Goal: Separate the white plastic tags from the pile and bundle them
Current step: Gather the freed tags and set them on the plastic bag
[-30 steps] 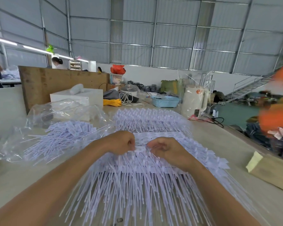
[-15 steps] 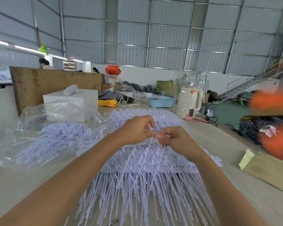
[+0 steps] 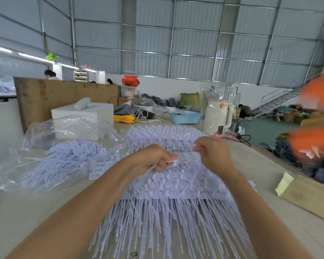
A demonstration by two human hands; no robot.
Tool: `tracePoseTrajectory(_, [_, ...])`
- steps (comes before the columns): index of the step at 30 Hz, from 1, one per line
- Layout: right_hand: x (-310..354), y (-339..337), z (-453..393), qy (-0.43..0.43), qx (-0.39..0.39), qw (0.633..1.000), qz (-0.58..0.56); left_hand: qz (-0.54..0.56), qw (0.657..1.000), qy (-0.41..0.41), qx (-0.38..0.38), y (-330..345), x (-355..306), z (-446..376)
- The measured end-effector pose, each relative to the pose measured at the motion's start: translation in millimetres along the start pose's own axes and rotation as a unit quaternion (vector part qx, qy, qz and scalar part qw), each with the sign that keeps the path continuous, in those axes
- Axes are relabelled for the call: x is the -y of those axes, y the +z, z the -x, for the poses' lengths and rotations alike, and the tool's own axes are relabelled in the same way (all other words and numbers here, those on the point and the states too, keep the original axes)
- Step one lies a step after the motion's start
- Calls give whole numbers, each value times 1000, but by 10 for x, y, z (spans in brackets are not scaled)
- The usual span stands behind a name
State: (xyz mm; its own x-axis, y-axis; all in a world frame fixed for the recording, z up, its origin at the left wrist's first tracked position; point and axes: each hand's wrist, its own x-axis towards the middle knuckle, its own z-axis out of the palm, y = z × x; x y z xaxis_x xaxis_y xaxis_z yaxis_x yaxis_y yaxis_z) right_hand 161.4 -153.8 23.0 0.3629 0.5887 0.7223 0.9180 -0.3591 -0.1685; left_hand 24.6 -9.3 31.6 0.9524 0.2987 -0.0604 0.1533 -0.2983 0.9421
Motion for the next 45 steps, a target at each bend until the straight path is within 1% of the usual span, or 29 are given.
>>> tracePoseTrajectory(1, [-110,-43,-47,71,19,997,-38,-35,999,0,-22,-34,22,-6])
tracePoseTrajectory(2, [-226,-63,-96,139,56,986,-70,-77,995,11,-64,-72,49,-23])
tracePoseTrajectory(3, [-318,-55,-120,176,100,976,-76,-113,987,28,-114,-106,79,-52])
tracePoseTrajectory(4, [-378,-12,-128,190,146,969,-66,-134,977,45,-160,-140,124,-95])
tracePoseTrajectory(6, [-387,113,-78,193,232,952,-49,-175,960,62,-209,-176,239,-183])
tracePoseTrajectory(8, [-374,273,42,189,288,939,-26,-264,939,43,-217,-159,404,-257])
tracePoseTrajectory(9, [-370,332,105,186,299,936,-2,-311,925,36,-215,-153,497,-289])
tracePoseTrajectory(10, [-363,365,162,181,299,937,24,-342,914,38,-215,-141,564,-296])
tracePoseTrajectory(12, [-320,355,246,174,280,943,51,-350,911,56,-211,-154,608,-290])
tracePoseTrajectory(17, [-287,218,534,155,233,958,66,-311,934,79,-159,-172,658,-183])
tracePoseTrajectory(21, [-262,114,626,137,244,957,73,-311,940,78,-117,-167,640,-70])
tracePoseTrajectory(23, [-224,51,561,155,265,950,49,-312,940,82,-106,-201,545,-66])
tracePoseTrajectory(25, [-176,-68,423,161,268,950,16,-299,940,109,-124,-234,420,-99])
tracePoseTrajectory(27, [-99,-250,241,148,233,961,-20,-269,942,142,-144,-240,290,-149])
tracePoseTrajectory(28, [-43,-330,146,142,218,963,-72,-255,944,153,-142,-231,232,-169])
tracePoseTrajectory(29, [22,-387,56,148,209,952,-169,-245,947,158,-134,-208,179,-185])
tracePoseTrajectory(30, [79,-415,-29,165,207,919,-292,-238,950,159,-126,-176,130,-198])
tracePoseTrajectory(31, [127,-421,-106,186,206,875,-397,-233,952,157,-122,-136,100,-218])
tracePoseTrajectory(32, [147,-410,-190,207,196,836,-469,-228,953,155,-121,-101,76,-236])
tracePoseTrajectory(34, [102,-390,-362,257,156,787,-539,-222,954,155,-127,-55,59,-257])
tracePoseTrajectory(38, [-144,-568,-740,365,39,721,-588,-140,972,137,-133,-74,113,-221])
tracePoseTrajectory(39, [-213,-662,-814,379,34,725,-574,-119,976,124,-133,-82,132,-212])
tracePoseTrajectory(40, [-294,-754,-882,380,48,758,-528,-93,981,104,-135,-85,154,-215])
tracePoseTrajectory(41, [-367,-839,-931,366,83,825,-422,-66,985,82,-137,-79,171,-220])
tracePoseTrajectory(42, [-438,-915,-957,339,141,888,-276,-40,988,63,-138,-68,181,-220])
tracePoseTrajectory(43, [-443,-981,-949,310,201,915,-160,-22,989,49,-141,-56,193,-221])
tracePoseTrajectory(44, [-399,-1024,-947,285,241,924,-84,-15,988,43,-144,-50,208,-223])
tracePoseTrajectory(45, [-336,-1033,-934,284,260,918,-98,-15,988,43,-148,-50,225,-227])
